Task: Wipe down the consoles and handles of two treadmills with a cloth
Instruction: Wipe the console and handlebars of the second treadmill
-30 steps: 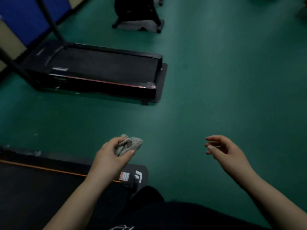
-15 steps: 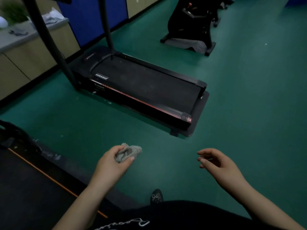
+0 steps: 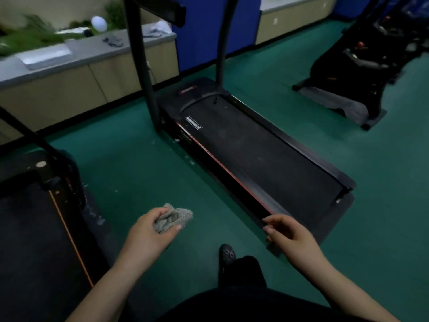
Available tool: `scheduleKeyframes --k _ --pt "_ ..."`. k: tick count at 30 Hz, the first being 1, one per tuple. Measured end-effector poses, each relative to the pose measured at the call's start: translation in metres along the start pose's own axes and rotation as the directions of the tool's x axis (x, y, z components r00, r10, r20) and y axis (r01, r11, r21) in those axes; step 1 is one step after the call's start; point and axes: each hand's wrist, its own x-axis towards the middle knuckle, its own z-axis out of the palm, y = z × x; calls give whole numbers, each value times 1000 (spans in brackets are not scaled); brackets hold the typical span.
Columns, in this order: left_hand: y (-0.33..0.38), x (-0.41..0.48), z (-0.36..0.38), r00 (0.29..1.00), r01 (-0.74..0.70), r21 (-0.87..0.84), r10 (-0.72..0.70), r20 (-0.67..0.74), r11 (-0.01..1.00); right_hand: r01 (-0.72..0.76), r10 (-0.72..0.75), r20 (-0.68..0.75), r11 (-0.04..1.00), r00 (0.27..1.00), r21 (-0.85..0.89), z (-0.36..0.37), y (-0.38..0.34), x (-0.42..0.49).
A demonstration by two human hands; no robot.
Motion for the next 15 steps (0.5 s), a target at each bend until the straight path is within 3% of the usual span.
scheduleKeyframes --k 10,15 --pt "37 139 -44 950 144 -112 -169 -263 983 237 -207 260 967 943 -90 10 -118 227" --pt "35 178 -61 914 222 -178 -268 -303 959 244 -211 339 968 917 -60 46 -155 297"
